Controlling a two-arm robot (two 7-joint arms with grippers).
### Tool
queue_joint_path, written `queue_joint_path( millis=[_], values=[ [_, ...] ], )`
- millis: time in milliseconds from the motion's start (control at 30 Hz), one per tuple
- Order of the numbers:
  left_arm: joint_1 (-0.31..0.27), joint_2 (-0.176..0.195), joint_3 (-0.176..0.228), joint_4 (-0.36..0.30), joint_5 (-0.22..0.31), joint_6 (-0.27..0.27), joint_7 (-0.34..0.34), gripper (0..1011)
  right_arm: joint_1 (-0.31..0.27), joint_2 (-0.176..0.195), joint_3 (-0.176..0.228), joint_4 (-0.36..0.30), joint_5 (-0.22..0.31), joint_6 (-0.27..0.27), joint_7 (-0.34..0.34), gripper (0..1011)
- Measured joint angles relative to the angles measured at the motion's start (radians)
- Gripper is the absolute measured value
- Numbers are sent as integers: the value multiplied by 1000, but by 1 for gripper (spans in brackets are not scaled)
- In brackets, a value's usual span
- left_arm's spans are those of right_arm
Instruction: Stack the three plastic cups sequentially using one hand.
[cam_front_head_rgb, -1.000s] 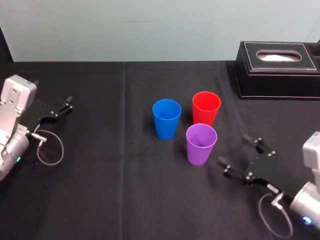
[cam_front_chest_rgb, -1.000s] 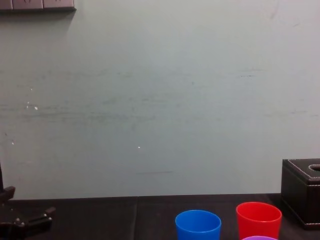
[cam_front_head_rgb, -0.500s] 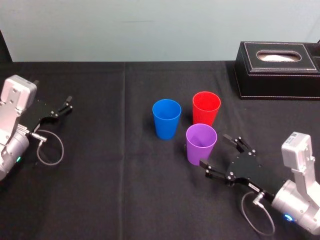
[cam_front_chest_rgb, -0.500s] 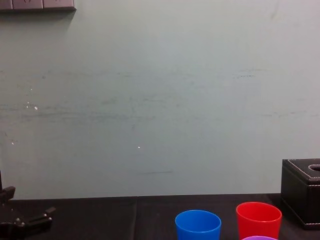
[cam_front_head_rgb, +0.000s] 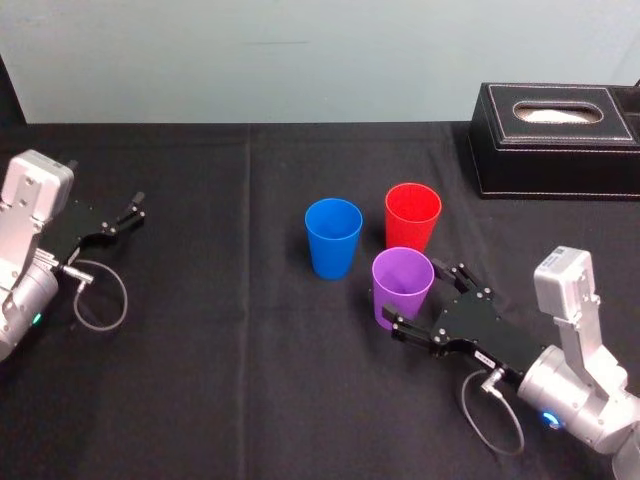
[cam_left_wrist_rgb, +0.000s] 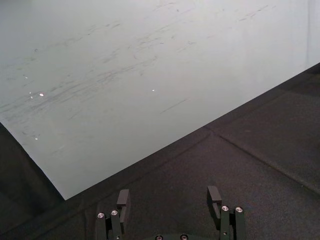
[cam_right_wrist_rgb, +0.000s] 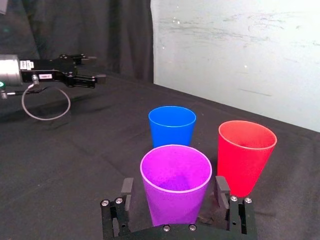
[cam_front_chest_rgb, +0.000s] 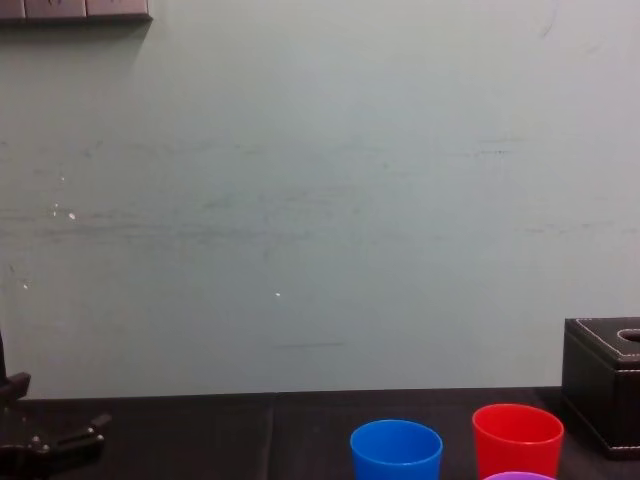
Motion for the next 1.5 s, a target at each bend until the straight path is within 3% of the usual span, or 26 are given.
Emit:
queue_joint_path(
  millis=[600,1500],
  values=[
    [0,0,0,0,0,0,0,1005,32,-81,22,53,-44,9,-1,1004],
    [0,0,0,0,0,0,0,1005,34,-133,49,57,-85,25,35,1004]
  ],
)
